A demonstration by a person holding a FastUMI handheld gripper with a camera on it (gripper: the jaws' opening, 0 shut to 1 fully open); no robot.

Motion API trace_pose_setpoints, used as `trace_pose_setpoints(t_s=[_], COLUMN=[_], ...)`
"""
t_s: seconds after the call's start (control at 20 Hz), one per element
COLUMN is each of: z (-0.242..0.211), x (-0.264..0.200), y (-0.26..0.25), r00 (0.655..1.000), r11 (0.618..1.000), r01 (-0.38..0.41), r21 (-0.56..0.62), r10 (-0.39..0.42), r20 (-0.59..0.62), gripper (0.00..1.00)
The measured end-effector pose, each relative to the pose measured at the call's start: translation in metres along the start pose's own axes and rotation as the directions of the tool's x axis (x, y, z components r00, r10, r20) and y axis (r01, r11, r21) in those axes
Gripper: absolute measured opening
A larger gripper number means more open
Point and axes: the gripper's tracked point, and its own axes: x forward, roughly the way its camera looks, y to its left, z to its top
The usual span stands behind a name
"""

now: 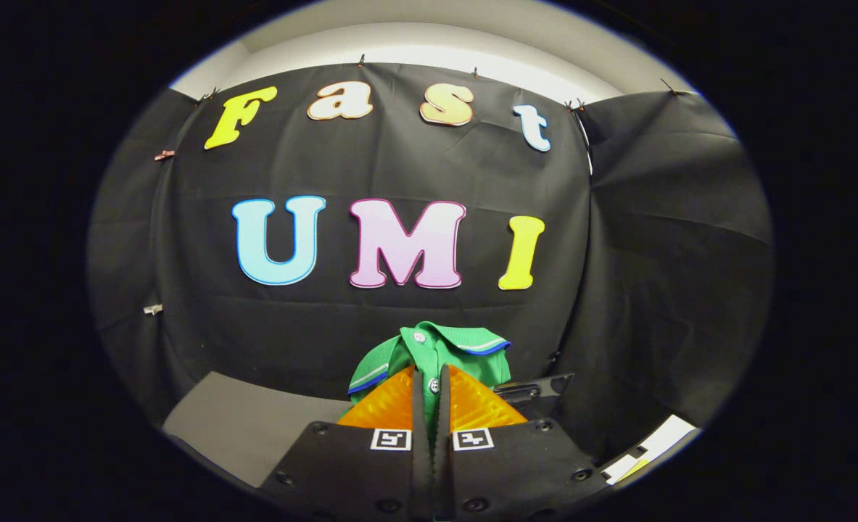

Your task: Put the clothes into the washing machine and then close the washing machine lid.

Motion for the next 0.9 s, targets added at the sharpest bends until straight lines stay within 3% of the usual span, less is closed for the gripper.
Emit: trace_pose_setpoints(t_s=[0.3, 0.5, 0.9], z=[-0.030, -0.066, -0.173], x=[0.031, 0.052, 0.085], y=[-0.076, -0.108, -0.129], r00=[0.997, 0.991, 0.970], r11=[0.997, 0.997, 0.996], r01=[0.059, 0.081, 0.080], r21=[-0.048, -0.003, -0.027], r10=[-0.062, -0.081, -0.084], r20=[-0.050, -0.106, -0.226], gripper=[0.06, 0.06, 0.06])
